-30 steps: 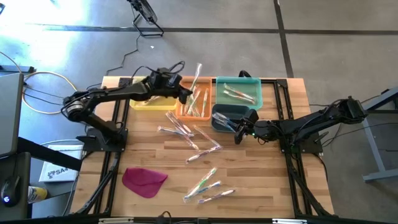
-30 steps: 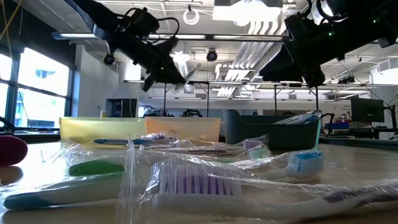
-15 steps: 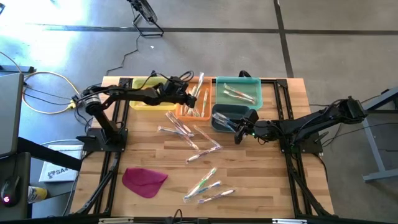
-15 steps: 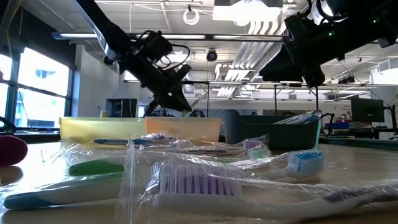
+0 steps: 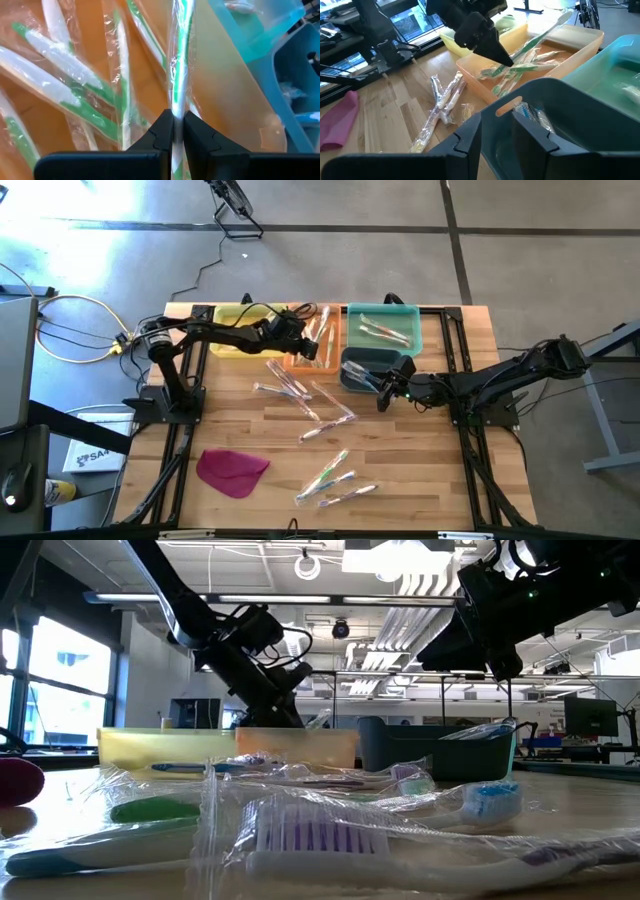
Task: Pick & Place Toothbrushes
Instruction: Put the green toothbrush into the orange bin
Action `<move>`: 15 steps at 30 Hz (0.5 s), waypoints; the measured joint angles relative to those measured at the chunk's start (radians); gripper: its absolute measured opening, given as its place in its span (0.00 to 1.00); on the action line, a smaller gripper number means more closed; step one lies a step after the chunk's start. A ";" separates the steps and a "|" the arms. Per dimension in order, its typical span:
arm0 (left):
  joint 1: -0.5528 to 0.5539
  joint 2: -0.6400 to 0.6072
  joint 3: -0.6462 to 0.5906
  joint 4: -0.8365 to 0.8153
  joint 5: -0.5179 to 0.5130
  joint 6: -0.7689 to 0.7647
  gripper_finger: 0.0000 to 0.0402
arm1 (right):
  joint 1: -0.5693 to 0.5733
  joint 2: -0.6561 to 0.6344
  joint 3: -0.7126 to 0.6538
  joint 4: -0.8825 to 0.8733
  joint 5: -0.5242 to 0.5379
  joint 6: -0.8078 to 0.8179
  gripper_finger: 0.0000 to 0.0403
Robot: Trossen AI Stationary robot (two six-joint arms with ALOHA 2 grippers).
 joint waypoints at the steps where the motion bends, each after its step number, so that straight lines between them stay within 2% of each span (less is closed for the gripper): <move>1: 0.000 0.000 0.000 0.002 -0.001 0.000 0.05 | 0.000 0.000 0.000 0.000 0.000 0.000 0.24; 8: 0.001 0.000 0.000 0.003 -0.001 0.020 0.07 | 0.000 0.000 0.000 0.000 0.000 0.001 0.24; 15: -0.007 0.000 0.000 0.003 -0.004 0.051 0.18 | 0.000 0.000 0.000 0.000 0.001 0.001 0.24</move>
